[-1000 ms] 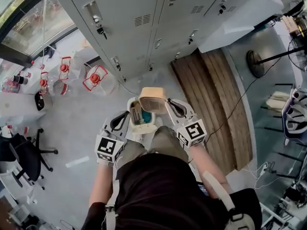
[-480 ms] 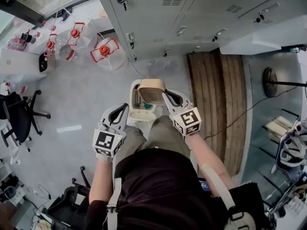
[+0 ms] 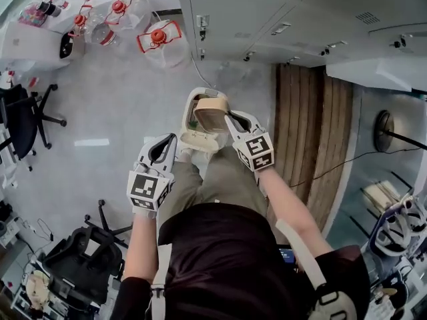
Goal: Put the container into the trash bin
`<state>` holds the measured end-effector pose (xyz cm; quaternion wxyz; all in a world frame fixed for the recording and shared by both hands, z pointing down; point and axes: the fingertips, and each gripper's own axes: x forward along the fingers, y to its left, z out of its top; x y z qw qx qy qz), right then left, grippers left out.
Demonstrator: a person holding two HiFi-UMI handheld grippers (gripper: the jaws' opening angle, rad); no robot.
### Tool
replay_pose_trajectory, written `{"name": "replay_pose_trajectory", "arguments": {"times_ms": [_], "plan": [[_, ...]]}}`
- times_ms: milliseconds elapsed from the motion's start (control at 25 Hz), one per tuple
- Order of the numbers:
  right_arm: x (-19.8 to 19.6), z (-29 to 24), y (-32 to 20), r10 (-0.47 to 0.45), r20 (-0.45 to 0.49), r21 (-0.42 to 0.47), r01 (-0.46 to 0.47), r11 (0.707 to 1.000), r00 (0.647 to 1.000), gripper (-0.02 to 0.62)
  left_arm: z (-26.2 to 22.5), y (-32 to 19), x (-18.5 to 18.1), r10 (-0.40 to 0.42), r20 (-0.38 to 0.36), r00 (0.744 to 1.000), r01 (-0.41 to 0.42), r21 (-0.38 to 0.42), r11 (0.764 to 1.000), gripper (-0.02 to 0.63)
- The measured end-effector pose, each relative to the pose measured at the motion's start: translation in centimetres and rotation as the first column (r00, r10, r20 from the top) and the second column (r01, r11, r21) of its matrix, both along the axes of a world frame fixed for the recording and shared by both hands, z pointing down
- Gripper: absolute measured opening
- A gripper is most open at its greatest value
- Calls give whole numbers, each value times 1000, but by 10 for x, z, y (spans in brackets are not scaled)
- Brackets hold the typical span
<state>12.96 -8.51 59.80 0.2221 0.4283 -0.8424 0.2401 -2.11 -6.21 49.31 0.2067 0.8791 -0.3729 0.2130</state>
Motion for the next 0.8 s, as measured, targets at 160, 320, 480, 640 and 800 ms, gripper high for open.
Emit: {"name": "replay_pose_trajectory", "arguments": {"times_ms": [160, 320, 480, 640, 800], "plan": [[-10, 31, 2, -40, -20, -42, 39, 998, 999, 46, 14, 6, -9, -34, 22, 999, 34, -34, 999, 8], [-17, 58, 1, -59, -30, -83, 57, 995, 998, 46, 28, 8, -19, -66, 31, 997, 69, -73, 995, 8], [-22, 88, -2, -72, -52, -124, 66, 990, 996, 46, 44, 7, -26, -69, 45, 997, 73, -97, 993, 8], [-27, 120, -5, -89, -82, -166, 74, 983, 993, 46, 65, 5, -37, -78, 61, 995, 86, -145, 986, 8], [-34, 151, -10, -95, -103, -204, 72, 976, 990, 46, 87, 2, -50, -90, 76, 993, 103, -196, 975, 8]]}}
